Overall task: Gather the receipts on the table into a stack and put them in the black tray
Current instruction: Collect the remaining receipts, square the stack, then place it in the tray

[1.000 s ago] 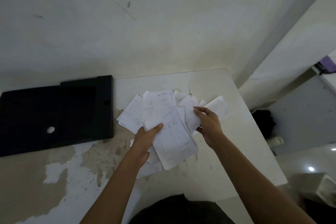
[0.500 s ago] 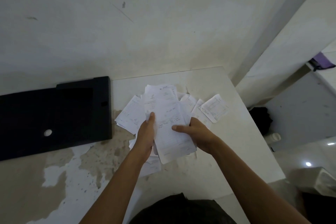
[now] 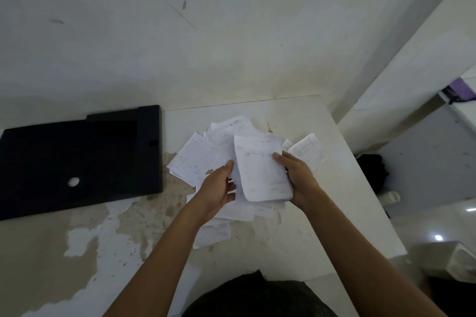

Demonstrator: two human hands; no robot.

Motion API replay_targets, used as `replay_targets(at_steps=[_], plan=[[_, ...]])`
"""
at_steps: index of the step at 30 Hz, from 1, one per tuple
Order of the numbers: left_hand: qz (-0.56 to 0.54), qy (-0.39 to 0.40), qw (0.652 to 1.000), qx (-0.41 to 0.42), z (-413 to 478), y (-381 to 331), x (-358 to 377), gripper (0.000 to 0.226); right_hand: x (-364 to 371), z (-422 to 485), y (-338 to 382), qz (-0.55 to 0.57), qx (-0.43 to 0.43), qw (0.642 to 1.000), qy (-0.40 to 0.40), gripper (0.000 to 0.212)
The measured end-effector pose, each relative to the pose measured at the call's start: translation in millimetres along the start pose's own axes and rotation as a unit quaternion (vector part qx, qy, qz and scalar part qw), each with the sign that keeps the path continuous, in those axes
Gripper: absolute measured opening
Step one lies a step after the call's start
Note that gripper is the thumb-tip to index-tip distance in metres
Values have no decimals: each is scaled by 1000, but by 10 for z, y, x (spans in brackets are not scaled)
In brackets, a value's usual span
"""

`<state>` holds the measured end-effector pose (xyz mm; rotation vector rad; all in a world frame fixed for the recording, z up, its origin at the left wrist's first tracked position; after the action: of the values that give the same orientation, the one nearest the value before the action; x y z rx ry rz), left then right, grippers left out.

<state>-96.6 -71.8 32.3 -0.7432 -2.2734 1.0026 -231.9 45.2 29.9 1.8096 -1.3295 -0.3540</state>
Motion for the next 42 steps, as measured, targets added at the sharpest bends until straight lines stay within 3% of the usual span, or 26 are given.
replay_targets(at_steps=[3,7,11,15,18,24,28,30,34,39,42], plan=[[77,40,996,-1,-55,-12,118,32,-42,-16,-10,8,-21,999,-28,10],[115,64,991,6,-90,-59,160,27,88,-97,42,-70,-63,995,40,31],[40,15,997,60,19,-192,-26,39,82,-131,122,-142,-113,982,60,37],[187,-5,975,116,82,-150,-37,41,99,-135,-26,-155,-148,974,74,45],[263,-68,954,124,60,109,-112,36,-31,-121,-276,-178,-164,969,59,43],[294,-85,944,126,-128,630,-174,20,-424,-211,-845,-233,-147,960,42,28],[230,-40,966,110,-145,849,-190,45,-592,-248,-1099,-243,-95,965,5,42],[221,-52,969,100,-131,913,-257,41,-590,-248,-1162,-264,-85,961,-5,39],[243,-43,963,104,-149,894,-162,26,-516,-283,-1096,-290,-107,950,-41,35],[238,-35,961,140,-132,701,-82,27,-451,-332,-888,-268,-147,951,-46,34],[235,-36,962,134,-95,727,-125,46,-446,-322,-893,-254,-142,956,-28,31]])
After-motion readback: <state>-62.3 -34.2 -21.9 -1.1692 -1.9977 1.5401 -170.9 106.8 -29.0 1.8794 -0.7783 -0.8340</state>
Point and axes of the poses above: each hand's wrist, its own z-axis towards the middle knuckle, its own x-axis out of the palm, y = z × x, the point moved 10 cm from there along z, towards the middle knuckle, and after that the axes turned 4 degrees about -y, right-handed, at the moved point
